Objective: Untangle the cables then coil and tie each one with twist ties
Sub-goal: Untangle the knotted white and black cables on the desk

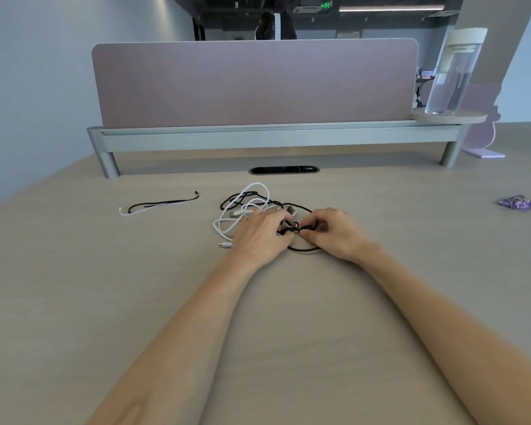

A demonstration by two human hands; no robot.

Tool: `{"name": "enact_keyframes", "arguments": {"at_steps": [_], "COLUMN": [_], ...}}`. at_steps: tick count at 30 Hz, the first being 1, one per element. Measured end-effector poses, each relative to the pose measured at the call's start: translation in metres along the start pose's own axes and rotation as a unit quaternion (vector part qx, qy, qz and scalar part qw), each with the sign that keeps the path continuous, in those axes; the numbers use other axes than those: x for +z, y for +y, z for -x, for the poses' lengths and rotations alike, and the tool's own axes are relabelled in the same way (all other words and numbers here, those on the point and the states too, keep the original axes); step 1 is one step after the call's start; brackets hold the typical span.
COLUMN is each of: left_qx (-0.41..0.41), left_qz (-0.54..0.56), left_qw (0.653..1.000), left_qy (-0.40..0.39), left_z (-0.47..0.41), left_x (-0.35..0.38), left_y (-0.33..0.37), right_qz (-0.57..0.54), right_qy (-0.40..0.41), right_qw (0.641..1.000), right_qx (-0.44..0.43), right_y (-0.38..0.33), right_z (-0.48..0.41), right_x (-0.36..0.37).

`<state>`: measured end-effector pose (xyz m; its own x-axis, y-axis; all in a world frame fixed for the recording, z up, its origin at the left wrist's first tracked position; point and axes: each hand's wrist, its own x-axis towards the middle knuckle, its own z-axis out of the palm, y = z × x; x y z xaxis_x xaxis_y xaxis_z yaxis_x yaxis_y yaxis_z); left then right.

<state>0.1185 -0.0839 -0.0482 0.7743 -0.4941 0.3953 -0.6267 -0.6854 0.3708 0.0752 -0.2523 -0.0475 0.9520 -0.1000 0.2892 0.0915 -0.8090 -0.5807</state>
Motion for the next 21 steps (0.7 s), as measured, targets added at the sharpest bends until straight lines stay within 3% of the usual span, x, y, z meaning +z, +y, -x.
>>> {"name": "enact_keyframes", "arguments": {"at_steps": [8,15,21], "left_qx": [-0.007,-0.012,-0.058], "left_qz": [0.053,-0.013,0.105], "left_qw": [0.998,1.0,0.993], "left_qy": [0.03,0.0,-0.008], "left_z": [-0.001,-0.011,-0.011], "left_x": [0.003,0.011,0.01], "left_y": [-0.002,-0.008,-0.01], "right_qz": [-0.003,0.013,-0.007], "right_qy": [0.033,0.051,0.02], "right_qw": [0.998,0.997,0.998], "right_qx": [0.056,0.054,0.059], "right_y": [0.004,-0.004,-0.013], "right_z": [0.0,-0.004,-0.007], "right_x": [-0.005,0.005,0.002]}}
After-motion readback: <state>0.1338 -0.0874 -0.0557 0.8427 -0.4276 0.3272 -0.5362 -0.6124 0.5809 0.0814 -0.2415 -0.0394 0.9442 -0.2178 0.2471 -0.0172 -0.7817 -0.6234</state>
